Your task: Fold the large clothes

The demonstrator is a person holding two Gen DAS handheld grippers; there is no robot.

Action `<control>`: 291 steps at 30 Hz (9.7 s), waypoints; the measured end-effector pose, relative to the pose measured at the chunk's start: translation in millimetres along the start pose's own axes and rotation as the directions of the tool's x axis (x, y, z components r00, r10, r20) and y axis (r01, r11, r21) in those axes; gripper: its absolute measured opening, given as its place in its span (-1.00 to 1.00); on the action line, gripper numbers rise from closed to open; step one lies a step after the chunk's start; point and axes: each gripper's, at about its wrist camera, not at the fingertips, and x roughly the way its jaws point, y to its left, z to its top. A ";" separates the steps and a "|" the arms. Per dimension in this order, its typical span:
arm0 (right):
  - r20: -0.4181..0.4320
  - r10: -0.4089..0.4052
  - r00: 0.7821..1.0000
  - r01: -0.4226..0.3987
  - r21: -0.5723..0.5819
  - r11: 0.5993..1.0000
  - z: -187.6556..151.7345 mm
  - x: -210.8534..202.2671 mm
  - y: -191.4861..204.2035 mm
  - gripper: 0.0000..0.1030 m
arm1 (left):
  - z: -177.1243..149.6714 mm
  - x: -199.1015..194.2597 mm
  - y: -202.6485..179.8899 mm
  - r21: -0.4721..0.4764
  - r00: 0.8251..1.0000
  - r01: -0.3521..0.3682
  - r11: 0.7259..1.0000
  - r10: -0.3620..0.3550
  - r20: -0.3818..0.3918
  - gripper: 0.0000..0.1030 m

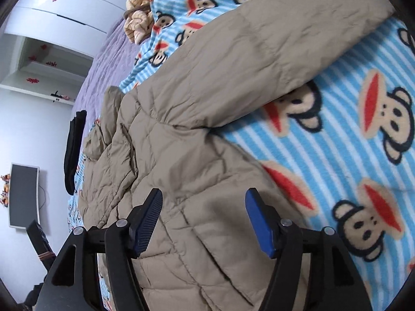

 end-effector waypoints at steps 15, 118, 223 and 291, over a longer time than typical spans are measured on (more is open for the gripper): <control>0.155 0.019 0.988 -0.037 0.118 0.992 78.2 -53.8 -95.0 1.00 | 13.0 15.5 -78.3 0.009 0.998 0.024 1.000 -0.024 -0.066 1.00; -0.348 0.169 0.922 -0.366 -0.644 0.672 -49.6 169.8 278.8 -0.57 | 64.3 51.9 179.8 -0.417 0.762 0.634 0.651 -0.616 0.198 1.00; -0.228 -0.207 0.951 0.107 -0.385 0.917 -34.0 11.1 72.9 0.58 | -91.9 -58.6 86.0 -0.192 0.987 -0.134 0.972 0.115 -0.109 0.97; -0.199 0.291 0.936 -0.174 0.457 0.872 -162.3 -13.4 -59.5 0.99 | -249.2 -36.7 181.6 -0.589 0.883 0.321 0.742 -0.459 -0.097 0.74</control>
